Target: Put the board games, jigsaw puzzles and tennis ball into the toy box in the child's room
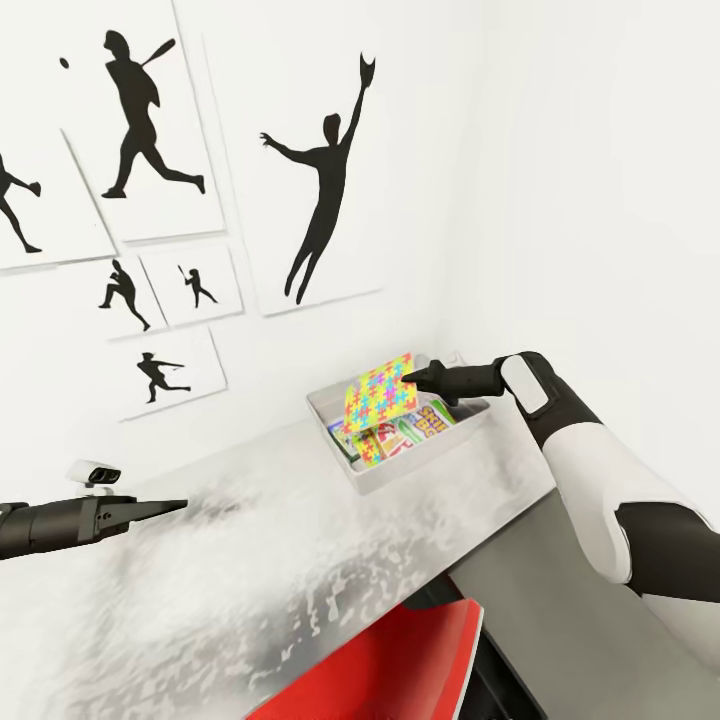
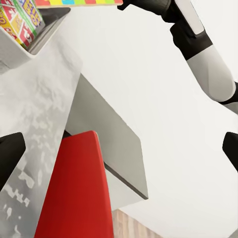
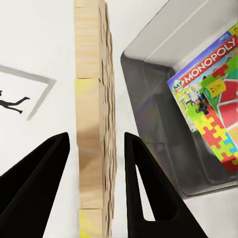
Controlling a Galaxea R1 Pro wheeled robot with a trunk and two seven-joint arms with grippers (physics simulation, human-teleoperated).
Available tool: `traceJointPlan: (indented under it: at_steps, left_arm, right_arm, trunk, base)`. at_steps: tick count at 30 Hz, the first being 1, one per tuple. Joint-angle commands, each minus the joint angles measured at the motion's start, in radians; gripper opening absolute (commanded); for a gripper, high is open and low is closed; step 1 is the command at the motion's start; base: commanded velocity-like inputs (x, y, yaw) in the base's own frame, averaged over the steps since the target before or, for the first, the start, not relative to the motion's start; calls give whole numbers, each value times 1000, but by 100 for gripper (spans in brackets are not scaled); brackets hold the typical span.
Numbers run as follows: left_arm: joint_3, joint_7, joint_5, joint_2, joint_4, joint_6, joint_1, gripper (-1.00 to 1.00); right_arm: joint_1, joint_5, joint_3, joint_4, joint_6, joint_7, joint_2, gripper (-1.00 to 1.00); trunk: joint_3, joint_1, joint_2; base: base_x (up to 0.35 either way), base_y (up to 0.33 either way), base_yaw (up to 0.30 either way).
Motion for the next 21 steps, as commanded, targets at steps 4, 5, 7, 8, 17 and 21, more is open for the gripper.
traceJointPlan:
  at_steps: [4, 5, 7, 8, 17, 21]
  left_arm:
    - [0, -4, 0, 0, 0, 11, -1, 100]
    - [0, -4, 0, 0, 0, 11, -1, 100]
    - [0, -4, 0, 0, 0, 11, -1, 100]
    - [0, -4, 0, 0, 0, 11, -1, 100]
    - [0, -4, 0, 1, 0, 11, -1, 100]
    - [0, -4, 0, 0, 0, 11, -1, 100]
  right_arm:
    - [-1, 6, 5, -2, 0, 12, 0, -100]
    - [-1, 6, 5, -4, 0, 12, 0, -100]
    - [-1, 6, 6, -5, 0, 13, 2, -100]
    - [-1, 6, 6, -5, 0, 13, 3, -100]
    - [-1, 6, 6, -7, 0, 13, -1, -100]
    - [-1, 6, 5, -8, 0, 13, -1, -100]
  trunk:
    - [-9, 1, -2]
    - [-10, 1, -2]
    - [-14, 1, -2]
    - [-15, 1, -2]
    - [-30, 1, -2]
    - [-37, 1, -2]
  base:
    - [0, 0, 0]
    - [0, 0, 0]
    - [0, 0, 0]
    - [0, 0, 0]
    - [0, 0, 0]
    - [0, 0, 0]
